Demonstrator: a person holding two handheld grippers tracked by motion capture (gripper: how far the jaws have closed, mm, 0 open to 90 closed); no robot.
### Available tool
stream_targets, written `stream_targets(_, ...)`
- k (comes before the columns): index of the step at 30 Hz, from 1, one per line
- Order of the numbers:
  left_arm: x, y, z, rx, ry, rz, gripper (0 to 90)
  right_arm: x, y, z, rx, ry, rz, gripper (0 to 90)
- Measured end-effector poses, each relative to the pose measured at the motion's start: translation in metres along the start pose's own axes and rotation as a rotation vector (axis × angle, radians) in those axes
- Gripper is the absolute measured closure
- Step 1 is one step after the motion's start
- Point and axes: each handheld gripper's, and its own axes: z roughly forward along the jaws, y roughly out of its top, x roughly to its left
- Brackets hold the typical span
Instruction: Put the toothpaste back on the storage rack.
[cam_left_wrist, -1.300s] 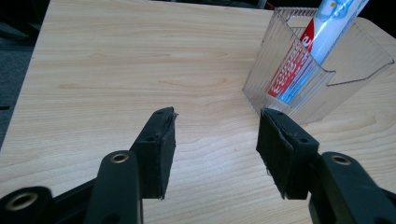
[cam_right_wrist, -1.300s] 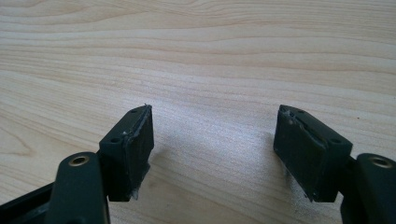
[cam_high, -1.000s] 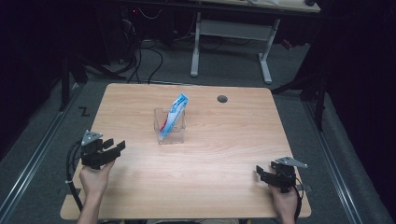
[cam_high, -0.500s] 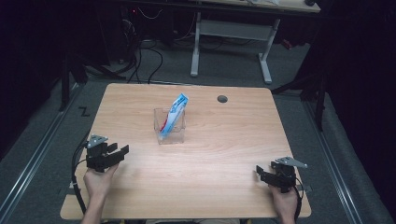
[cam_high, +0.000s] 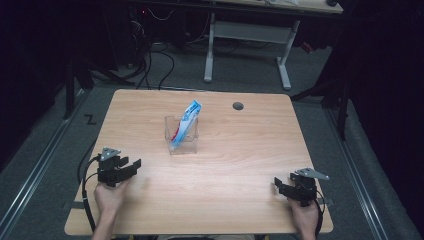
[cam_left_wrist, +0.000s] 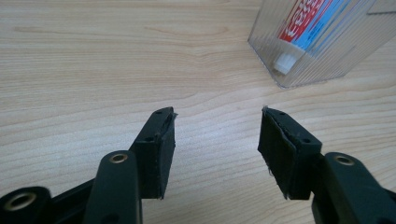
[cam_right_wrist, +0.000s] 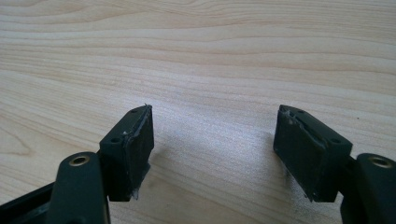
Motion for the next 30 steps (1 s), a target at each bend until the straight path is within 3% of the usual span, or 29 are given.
stream_targets(16, -0.003, -0.011, 0.018, 0.027, 0.016, 0.013, 44.5, 0.0, 0.0, 0.0, 0.0, -0.004, -0.006, 29.2)
stream_targets(30, -0.009, -0.017, 0.029, 0.026, 0.066, 0.05, 43.7, 0.001, 0.0, 0.0, 0.001, -0.004, -0.005, 29.3)
